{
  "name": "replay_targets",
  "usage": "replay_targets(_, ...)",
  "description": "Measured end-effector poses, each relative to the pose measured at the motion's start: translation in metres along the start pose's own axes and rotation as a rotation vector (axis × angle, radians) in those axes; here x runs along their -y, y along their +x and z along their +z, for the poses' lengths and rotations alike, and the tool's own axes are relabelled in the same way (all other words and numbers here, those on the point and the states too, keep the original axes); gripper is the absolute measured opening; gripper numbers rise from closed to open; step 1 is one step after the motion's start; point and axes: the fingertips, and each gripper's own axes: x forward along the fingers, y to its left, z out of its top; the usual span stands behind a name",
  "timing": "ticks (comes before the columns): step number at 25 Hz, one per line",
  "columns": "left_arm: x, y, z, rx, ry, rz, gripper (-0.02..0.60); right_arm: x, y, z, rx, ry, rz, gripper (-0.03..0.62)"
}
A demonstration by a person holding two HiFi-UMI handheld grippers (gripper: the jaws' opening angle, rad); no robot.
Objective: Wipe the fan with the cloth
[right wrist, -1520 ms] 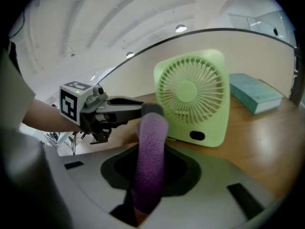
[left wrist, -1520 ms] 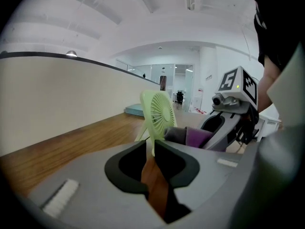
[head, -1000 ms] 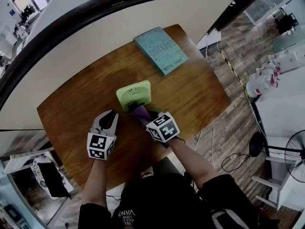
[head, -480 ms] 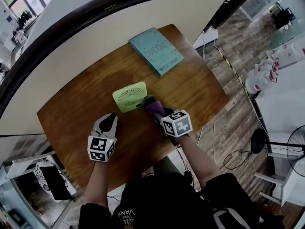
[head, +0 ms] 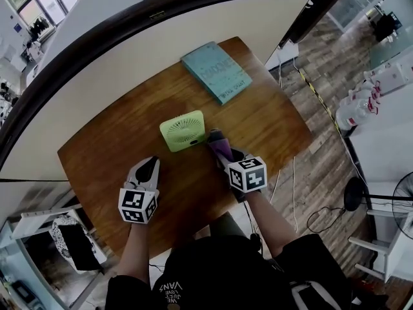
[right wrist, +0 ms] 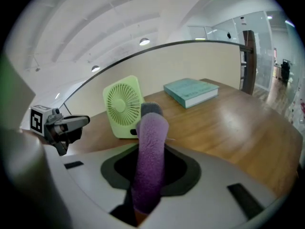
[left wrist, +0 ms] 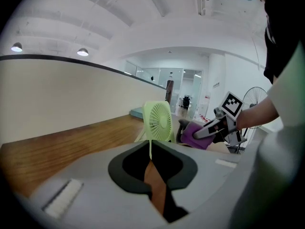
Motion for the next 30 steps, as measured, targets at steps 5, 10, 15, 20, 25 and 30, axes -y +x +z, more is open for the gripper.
replay_targets(5, 0.003, -0.02, 0.015, 0.042, -0.006, 0.003, 0.017, -0.018, -0.025, 0.007, 0.085, 0.023, -0.01, 0.1)
replay_targets(10, 0.009, -0.038, 0.026, 0.081, -0.012, -0.01, 0.012, -0.036, -0.051, 0.02, 0.182, 0.052, -0.027, 0.1)
replay_targets(15, 0.018, -0.057, 0.036, 0.126, -0.015, -0.034, 0.012, -0.06, -0.074, 0.025, 0.256, 0.056, -0.03, 0.1)
replay_targets(20, 0.024, -0.077, 0.044, 0.159, -0.015, -0.052, 0.012, -0.08, -0.093, 0.024, 0.299, 0.055, -0.036, 0.1)
replay_targets(25, 0.03, -0.094, 0.048, 0.185, -0.012, -0.079, 0.012, -0.096, -0.109, 0.022, 0.34, 0.052, -0.053, 0.1)
replay_targets(30, 0.037, -0.111, 0.051, 0.207, -0.003, -0.107, 0.012, -0.112, -0.126, 0.023, 0.377, 0.045, -0.062, 0.1)
